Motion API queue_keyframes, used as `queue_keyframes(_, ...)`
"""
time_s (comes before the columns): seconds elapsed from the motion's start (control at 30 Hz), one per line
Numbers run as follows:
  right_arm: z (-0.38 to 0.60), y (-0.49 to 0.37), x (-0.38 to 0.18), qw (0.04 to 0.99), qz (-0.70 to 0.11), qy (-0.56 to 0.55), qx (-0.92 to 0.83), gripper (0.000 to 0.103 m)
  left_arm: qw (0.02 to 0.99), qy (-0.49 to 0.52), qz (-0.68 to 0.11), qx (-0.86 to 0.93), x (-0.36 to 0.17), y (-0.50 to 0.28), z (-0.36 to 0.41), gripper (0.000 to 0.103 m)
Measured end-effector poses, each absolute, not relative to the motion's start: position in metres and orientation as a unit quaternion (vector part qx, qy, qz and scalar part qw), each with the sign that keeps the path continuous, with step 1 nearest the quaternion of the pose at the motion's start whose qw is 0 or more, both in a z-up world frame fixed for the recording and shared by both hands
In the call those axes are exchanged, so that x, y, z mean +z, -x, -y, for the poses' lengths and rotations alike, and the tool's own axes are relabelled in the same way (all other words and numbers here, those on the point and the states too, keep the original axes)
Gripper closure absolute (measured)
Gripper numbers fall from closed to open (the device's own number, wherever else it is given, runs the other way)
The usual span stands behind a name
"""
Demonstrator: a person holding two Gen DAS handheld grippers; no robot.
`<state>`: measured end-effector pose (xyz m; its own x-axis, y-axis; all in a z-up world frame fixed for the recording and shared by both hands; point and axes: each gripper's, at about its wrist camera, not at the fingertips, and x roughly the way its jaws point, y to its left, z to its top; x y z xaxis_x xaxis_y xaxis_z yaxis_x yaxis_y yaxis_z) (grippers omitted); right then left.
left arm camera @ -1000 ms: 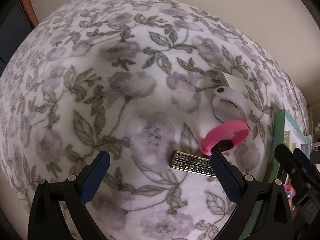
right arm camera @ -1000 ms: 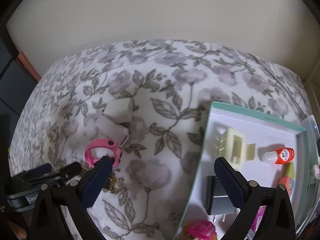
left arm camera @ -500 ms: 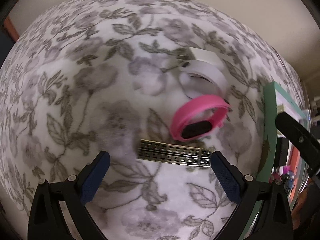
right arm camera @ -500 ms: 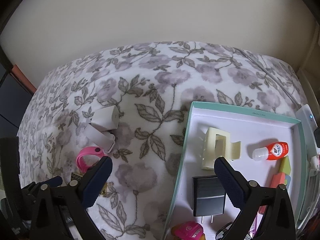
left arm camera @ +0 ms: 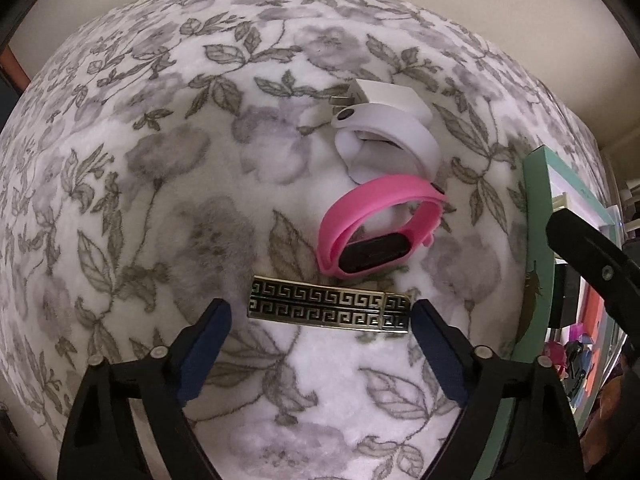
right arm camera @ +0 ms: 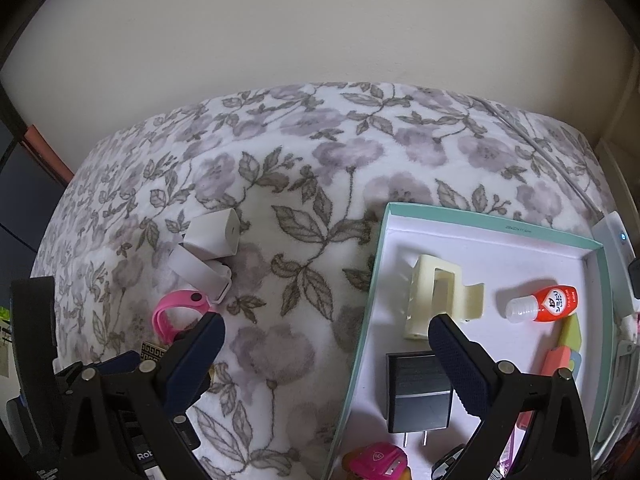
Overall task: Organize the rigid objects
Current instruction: 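Lower the left tool and grasp the gold patterned bar while the right tool approaches the pink watch band, then grasp the pink watch band with the right tool while the left tool holds the gold bar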
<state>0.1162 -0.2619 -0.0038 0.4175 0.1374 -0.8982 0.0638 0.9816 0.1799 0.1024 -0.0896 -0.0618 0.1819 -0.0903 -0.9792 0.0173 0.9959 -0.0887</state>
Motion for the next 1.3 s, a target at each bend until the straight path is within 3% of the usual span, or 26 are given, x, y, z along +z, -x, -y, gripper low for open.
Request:
queue_keyframes(0.07, 0.262, -0.116, -0.004, 0.837, -0.539, -0.093, 0.022, 0.000, 0.768, 0.030, -0.638, -0.043, -0.060, -0.102, 0.092, 0.020)
queue_keyframes(0.37, 0.253, -0.118, -0.007, 0.837, -0.541, -0.084, 0.028, 0.000, 0.768, 0.034, -0.638, -0.038, -0.055, -0.100, 0.098, 0.020)
queue_keyframes(1.3, 0.164, -0.124, -0.027, 0.840, -0.531, -0.034, 0.107, 0.001, 0.759, 0.152, -0.626, 0.093, -0.045, -0.107, -0.012, 0.020)
